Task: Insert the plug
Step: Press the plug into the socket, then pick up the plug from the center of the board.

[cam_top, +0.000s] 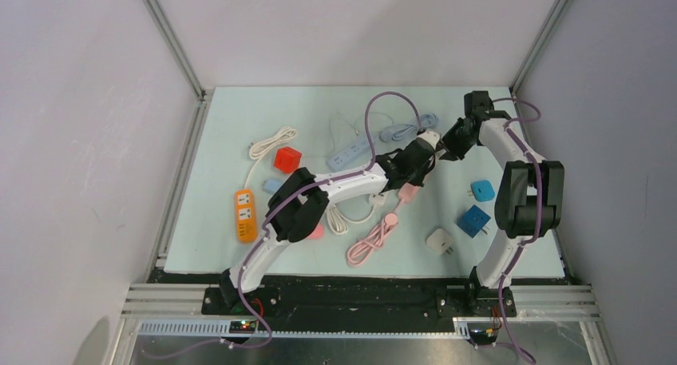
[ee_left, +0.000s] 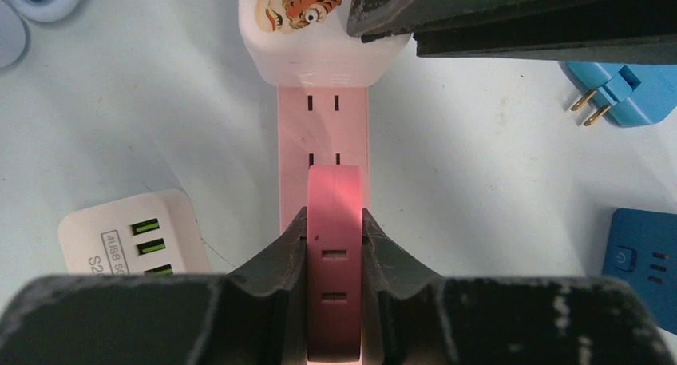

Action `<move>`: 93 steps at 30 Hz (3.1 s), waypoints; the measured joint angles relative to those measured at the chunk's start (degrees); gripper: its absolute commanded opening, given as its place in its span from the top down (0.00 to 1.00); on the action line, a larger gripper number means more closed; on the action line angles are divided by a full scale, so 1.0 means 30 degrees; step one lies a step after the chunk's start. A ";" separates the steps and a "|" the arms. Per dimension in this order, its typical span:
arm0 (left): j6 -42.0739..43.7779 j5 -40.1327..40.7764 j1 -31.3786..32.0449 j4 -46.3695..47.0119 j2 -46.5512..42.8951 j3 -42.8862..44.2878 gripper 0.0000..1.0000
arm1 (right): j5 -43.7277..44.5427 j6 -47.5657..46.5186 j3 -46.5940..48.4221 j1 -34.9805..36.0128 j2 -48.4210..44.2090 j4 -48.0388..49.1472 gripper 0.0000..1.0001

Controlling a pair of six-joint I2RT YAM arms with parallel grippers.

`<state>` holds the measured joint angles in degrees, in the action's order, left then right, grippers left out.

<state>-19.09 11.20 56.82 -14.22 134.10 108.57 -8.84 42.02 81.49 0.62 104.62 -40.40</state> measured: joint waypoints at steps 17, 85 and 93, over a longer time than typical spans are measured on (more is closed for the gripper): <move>-0.1158 0.3220 0.1202 0.0197 0.1413 0.1392 1.00 | 0.0138 -0.0087 0.0029 -0.0831 0.0066 0.0437 0.54; -0.1508 0.3126 -0.1428 0.1399 -1.8200 -1.7150 0.06 | 0.7701 0.1144 -0.8910 -0.1923 -0.8262 -0.4014 0.10; -0.1836 0.2528 -0.1880 0.1974 -1.8243 -1.8302 0.06 | 0.8007 0.1144 -0.8969 -0.1166 -0.6732 -0.4291 0.29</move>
<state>-24.60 18.79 51.18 -8.29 79.37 53.67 15.18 45.45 54.59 -2.87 84.42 -53.28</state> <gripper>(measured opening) 0.939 0.868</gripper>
